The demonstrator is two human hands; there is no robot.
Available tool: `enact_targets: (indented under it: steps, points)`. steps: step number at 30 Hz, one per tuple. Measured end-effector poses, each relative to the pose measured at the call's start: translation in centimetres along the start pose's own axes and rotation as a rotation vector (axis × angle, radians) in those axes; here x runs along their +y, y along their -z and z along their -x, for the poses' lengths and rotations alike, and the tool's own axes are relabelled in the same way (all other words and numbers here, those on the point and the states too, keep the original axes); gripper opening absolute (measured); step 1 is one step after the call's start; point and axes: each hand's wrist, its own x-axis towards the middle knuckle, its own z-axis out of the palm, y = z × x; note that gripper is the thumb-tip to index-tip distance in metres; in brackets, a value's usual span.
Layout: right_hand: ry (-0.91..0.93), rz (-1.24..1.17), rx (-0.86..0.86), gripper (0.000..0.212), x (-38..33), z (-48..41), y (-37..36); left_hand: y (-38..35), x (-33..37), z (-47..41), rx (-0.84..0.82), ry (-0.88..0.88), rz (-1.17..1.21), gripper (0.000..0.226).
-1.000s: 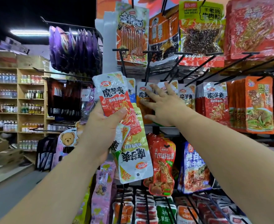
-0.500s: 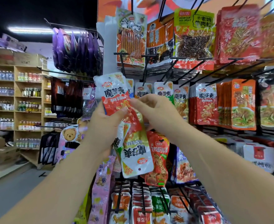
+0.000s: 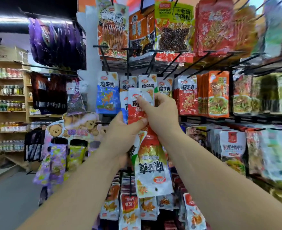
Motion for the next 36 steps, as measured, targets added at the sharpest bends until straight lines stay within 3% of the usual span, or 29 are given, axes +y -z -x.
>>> enact_targets:
  steps: [6,9,20,26,32,36]
  points:
    - [0.121,0.231,0.128,0.035,0.5,-1.0,2.6,-2.5,-1.6,0.9,-0.016,0.018,0.091,0.030]
    - [0.136,0.254,0.181,0.029,0.9,-0.7,3.1,-2.8,-2.0,1.6,-0.033,0.021,0.074,0.040]
    - [0.090,0.167,0.305,0.018,1.5,-0.3,5.0,-2.8,-2.7,2.2,-0.018,0.045,0.058,0.035]
    - [0.111,0.182,0.444,0.020,1.2,-2.5,10.1,-4.1,-2.9,1.3,-0.034,0.015,-0.026,0.040]
    - [0.069,0.332,0.227,0.016,2.0,-5.1,16.1,-5.2,-1.4,-2.0,0.034,-0.167,-0.245,0.046]
    - [0.031,0.372,0.185,0.029,2.0,-7.0,17.8,-6.5,-0.2,-3.9,0.066,-0.299,-0.328,0.045]
